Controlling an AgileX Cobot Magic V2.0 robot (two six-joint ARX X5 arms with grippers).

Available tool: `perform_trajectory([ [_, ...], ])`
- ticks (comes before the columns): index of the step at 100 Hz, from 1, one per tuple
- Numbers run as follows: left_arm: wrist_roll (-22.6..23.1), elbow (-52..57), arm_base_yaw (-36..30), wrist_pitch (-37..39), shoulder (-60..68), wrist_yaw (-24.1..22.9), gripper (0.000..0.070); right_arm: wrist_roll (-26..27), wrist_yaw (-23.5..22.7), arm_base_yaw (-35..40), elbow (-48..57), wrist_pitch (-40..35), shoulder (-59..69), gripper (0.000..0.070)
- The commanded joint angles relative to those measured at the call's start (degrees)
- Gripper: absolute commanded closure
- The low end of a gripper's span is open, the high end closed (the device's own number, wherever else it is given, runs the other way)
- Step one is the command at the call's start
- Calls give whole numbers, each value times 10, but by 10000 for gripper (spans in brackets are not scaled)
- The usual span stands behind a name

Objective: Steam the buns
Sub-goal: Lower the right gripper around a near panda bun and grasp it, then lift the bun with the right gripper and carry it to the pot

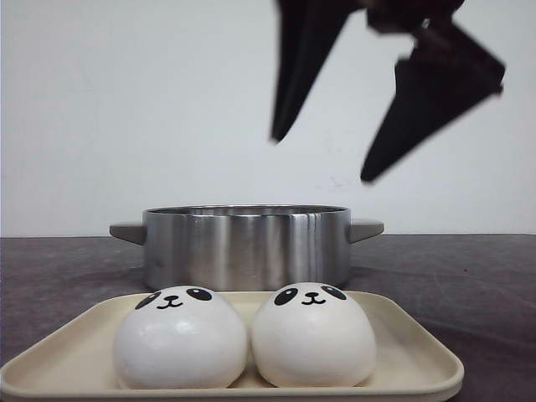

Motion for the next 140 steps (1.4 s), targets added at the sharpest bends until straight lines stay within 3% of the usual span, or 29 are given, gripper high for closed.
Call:
perform_trajectory([
  [1, -5, 10, -5, -7, 6, -1, 35, 10, -2, 12, 6, 3, 33, 149],
  [48, -5, 10, -5, -30, 11, -1, 35, 4, 10, 14, 6, 43, 181, 178],
  [53, -5, 10, -5, -31, 11, -1, 35, 4, 18, 14, 6, 44, 185, 273],
  [66, -5, 10, -5, -30, 11, -1, 35, -4, 39, 14, 6, 49, 185, 700],
  [90, -7, 10, -5, -32, 11, -1, 35, -44, 42, 14, 44, 52, 128, 692],
  [99, -7, 10, -5, -32, 11, -1, 35, -63, 69, 14, 98, 56, 84, 693],
  [114, -7, 10, -5, -28, 11, -2, 35, -137, 132, -15, 226, 58, 69, 693],
  [125, -7, 10, -5, -27, 11, -2, 35, -179, 134, -61, 305, 58, 101, 694],
  [140, -7, 10, -5, -28, 11, -2, 35, -194, 111, -120, 355, 49, 162, 693],
])
